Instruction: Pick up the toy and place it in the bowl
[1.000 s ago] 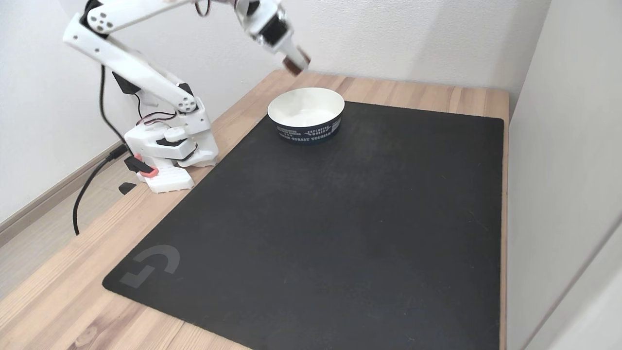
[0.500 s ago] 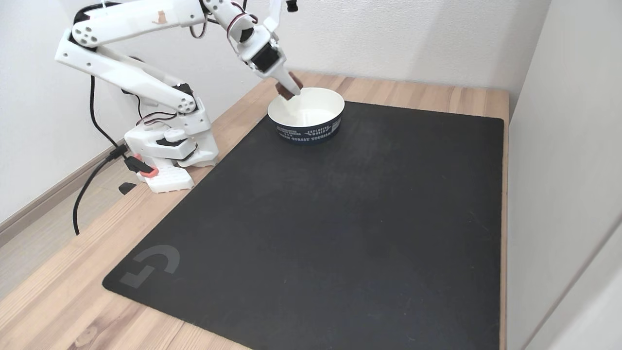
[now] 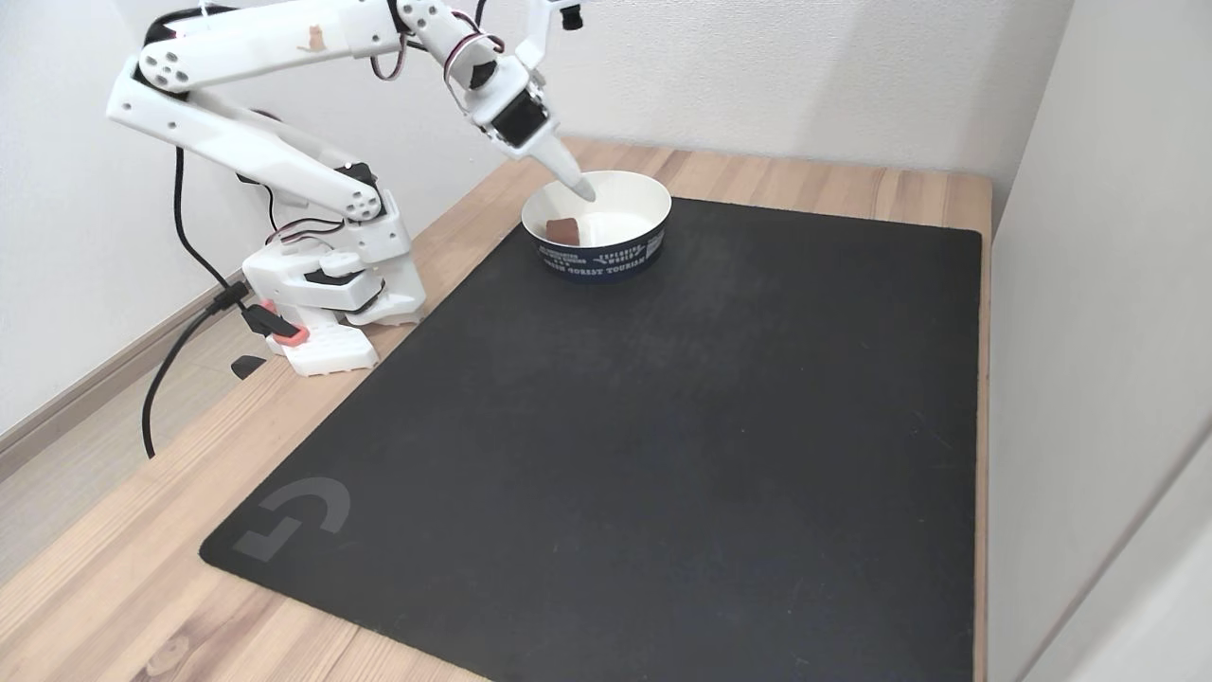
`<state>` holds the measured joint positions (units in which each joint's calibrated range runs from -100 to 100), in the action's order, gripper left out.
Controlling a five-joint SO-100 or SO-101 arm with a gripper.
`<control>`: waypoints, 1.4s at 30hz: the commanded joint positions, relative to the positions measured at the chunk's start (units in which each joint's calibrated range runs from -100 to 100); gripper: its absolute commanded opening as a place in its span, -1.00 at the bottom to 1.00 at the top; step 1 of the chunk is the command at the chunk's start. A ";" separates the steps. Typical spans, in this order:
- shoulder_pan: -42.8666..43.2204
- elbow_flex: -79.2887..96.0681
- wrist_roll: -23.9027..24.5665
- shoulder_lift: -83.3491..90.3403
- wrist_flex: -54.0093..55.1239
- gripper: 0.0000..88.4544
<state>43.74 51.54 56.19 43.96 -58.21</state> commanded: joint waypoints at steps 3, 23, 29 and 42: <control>-6.97 -0.75 -2.48 1.51 15.03 -0.94; -35.75 16.29 -47.00 17.60 32.30 -0.93; -35.83 31.70 -48.21 32.53 29.51 -0.94; -37.84 44.86 -53.37 52.20 6.14 -0.94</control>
<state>6.78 94.99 4.45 93.26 -46.05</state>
